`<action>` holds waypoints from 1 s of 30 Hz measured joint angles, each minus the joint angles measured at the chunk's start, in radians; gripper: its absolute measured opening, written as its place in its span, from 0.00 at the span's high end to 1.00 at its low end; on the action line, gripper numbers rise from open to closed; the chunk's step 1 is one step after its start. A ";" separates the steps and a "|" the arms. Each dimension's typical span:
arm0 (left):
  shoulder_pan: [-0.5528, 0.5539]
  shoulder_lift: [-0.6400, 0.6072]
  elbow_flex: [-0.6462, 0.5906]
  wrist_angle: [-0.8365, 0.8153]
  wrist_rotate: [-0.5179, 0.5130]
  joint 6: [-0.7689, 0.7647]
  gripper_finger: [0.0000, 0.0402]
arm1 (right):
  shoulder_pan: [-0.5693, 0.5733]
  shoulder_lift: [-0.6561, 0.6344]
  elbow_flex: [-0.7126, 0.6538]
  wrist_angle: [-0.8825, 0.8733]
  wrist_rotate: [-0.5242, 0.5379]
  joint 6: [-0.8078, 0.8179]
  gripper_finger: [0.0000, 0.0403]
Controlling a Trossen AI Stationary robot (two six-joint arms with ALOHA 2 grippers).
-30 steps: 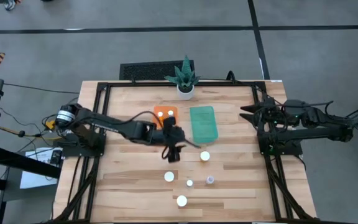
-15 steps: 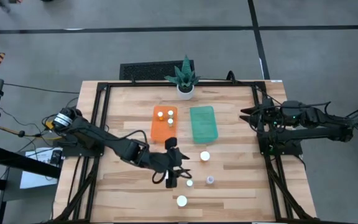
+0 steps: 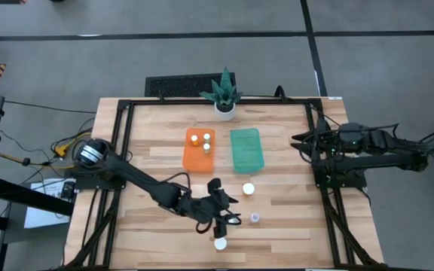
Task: Pick and place medicine bottles into bin by pill shape (circle, oval)
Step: Put the blue pill bottle into the orange bin
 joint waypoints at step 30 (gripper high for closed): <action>-0.021 0.092 0.000 -0.078 0.118 0.071 0.50 | 0.000 0.000 0.000 -0.029 -0.003 -0.006 0.57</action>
